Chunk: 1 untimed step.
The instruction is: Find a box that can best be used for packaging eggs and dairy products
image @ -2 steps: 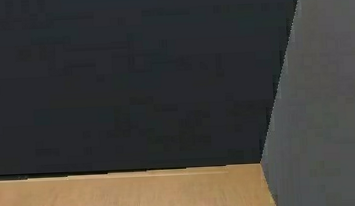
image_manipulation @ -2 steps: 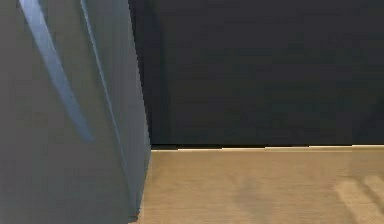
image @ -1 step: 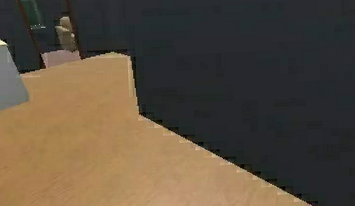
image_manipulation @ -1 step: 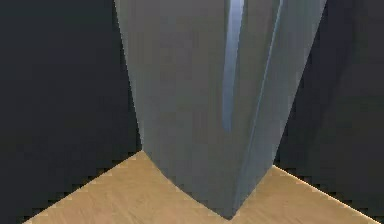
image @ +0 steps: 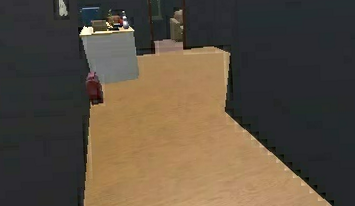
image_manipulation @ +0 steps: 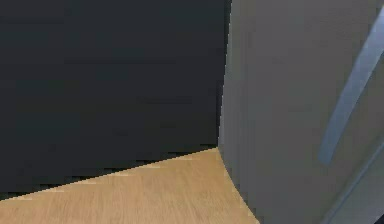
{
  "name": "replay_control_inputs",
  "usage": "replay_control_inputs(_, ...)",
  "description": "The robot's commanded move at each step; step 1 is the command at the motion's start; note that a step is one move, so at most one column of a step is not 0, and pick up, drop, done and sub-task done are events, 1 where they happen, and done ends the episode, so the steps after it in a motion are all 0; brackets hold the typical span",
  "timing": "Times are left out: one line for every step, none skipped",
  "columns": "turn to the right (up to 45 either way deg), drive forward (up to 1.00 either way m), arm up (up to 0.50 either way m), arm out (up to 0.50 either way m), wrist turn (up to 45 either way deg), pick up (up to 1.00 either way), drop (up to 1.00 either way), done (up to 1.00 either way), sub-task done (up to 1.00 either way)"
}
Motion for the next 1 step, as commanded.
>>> replay_control_inputs(0.0, 0.15, 0.00, 0.00, 0.0, 0.00, 0.00, 0.00, 0.00)
